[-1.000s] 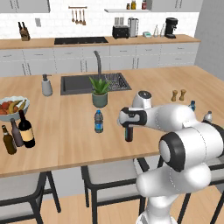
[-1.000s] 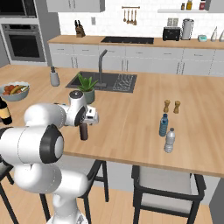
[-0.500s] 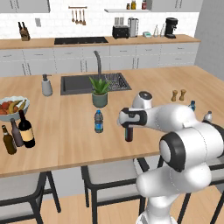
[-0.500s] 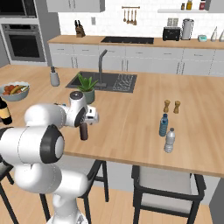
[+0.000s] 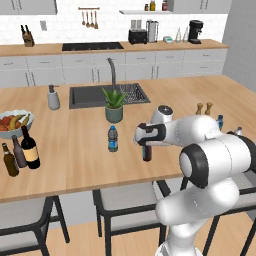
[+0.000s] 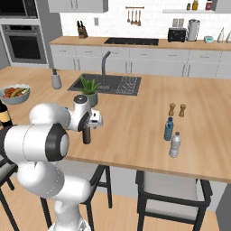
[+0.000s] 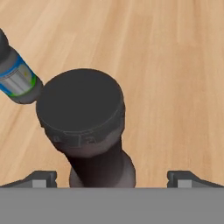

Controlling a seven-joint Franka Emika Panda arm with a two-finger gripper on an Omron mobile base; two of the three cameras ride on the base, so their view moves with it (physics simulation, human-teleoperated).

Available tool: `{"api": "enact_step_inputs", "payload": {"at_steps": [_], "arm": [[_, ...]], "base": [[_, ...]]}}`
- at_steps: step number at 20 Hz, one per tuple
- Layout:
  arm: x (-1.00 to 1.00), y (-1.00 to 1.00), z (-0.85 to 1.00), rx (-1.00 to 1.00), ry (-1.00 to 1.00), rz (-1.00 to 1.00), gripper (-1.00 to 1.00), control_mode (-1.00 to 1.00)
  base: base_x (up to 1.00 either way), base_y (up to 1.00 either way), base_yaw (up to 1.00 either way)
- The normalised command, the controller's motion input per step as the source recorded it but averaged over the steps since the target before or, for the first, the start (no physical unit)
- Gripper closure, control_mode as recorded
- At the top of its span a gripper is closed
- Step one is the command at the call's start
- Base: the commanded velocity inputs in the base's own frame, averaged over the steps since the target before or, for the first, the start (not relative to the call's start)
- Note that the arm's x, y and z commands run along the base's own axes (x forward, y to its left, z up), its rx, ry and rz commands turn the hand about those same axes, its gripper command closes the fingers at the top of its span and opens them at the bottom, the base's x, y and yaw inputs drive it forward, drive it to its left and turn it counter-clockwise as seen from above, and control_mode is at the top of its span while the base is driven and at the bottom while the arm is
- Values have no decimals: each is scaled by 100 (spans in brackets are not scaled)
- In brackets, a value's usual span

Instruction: Move the plastic bottles in the middle to the plastics group, and the glass bottles in the middle to the glass group.

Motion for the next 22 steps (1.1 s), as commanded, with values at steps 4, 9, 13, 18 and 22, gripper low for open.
{"api": "enact_step_inputs", "payload": {"at_steps": [4,9,13,18,22], "arm": [[0,0,0,0,0,0,100,-100],[0,0,0,0,0,0,100,-100],[-5,0,2,0,0,0,100,-100],[-45,25,29,0,-1,1,100,-100],[-27,80,36,0,0,14,100,-100]], "base": [[0,0,0],[0,0,0],[0,0,0],[0,0,0],[0,0,0]]}}
